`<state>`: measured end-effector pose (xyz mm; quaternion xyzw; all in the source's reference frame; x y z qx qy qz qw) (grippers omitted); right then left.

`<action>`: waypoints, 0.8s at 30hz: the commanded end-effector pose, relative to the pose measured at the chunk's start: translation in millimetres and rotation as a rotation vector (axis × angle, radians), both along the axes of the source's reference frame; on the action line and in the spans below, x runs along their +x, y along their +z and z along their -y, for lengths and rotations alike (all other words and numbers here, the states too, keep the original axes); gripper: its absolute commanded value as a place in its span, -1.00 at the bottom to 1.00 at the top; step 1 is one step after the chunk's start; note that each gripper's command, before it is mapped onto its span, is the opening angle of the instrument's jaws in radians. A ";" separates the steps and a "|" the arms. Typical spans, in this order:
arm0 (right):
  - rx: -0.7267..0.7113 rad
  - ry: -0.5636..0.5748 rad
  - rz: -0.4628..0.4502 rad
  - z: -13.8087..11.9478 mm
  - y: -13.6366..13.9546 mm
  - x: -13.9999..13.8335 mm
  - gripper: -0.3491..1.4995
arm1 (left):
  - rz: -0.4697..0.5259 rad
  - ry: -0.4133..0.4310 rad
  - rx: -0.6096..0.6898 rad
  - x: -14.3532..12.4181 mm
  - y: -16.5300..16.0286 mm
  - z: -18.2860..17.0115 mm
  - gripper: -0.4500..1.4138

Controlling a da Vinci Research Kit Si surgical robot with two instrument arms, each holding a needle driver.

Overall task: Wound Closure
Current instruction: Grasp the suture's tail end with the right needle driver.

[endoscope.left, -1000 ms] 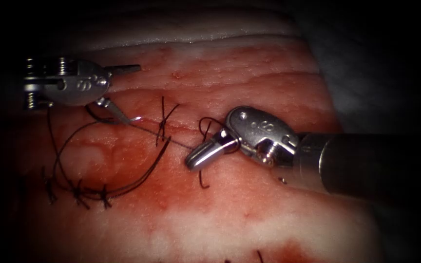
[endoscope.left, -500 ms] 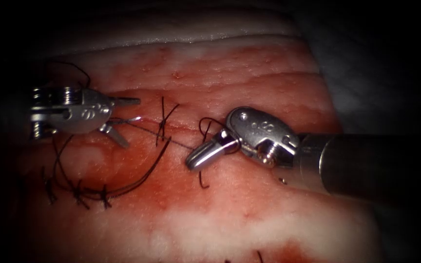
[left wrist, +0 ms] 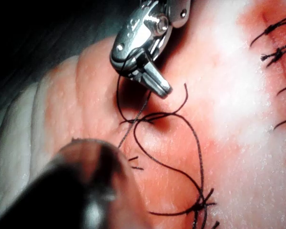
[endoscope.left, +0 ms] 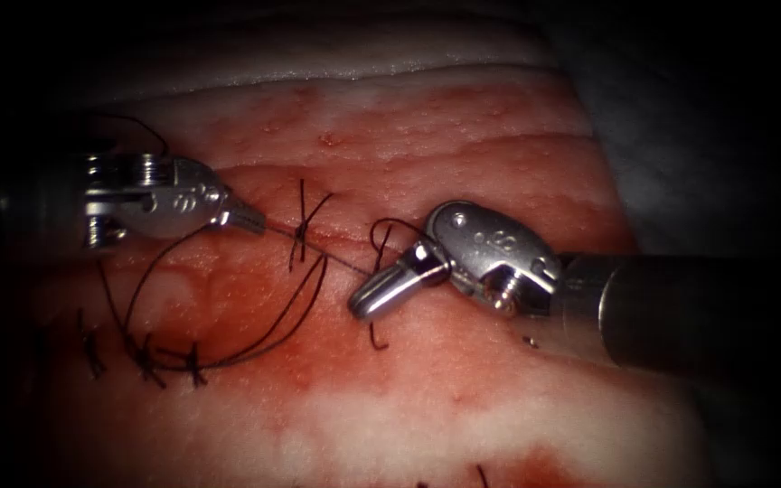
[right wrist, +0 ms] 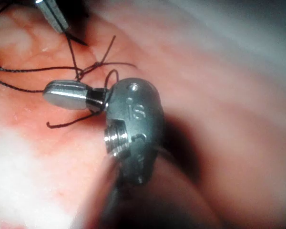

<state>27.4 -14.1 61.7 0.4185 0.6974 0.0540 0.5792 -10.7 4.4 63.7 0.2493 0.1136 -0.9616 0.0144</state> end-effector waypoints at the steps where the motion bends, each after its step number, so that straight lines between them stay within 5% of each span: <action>1: -0.009 -0.007 -0.005 0.0 0.5 0.9 -0.40 | 0.015 -0.008 -0.001 -0.6 0.5 -0.3 -1.00; 6: -0.049 0.003 -0.035 0.6 -0.1 1.3 0.58 | 0.036 -0.022 0.000 -0.6 0.7 -0.4 -1.00; 11: -0.077 -0.012 -0.056 2.3 -0.2 1.8 0.71 | 0.035 -0.023 -0.003 -0.5 1.5 -0.7 -1.00; 17: -0.155 -0.076 -0.050 3.7 0.7 2.1 0.61 | 0.039 -0.019 -0.004 -0.2 2.3 -0.5 -1.00; 23: -0.188 -0.060 -0.042 3.1 1.3 2.2 0.18 | 0.037 -0.021 -0.005 0.0 2.4 -0.1 -1.00; 24: -0.187 -0.059 -0.041 2.9 1.4 2.2 -0.02 | 0.037 -0.021 -0.006 0.1 2.4 0.0 -1.00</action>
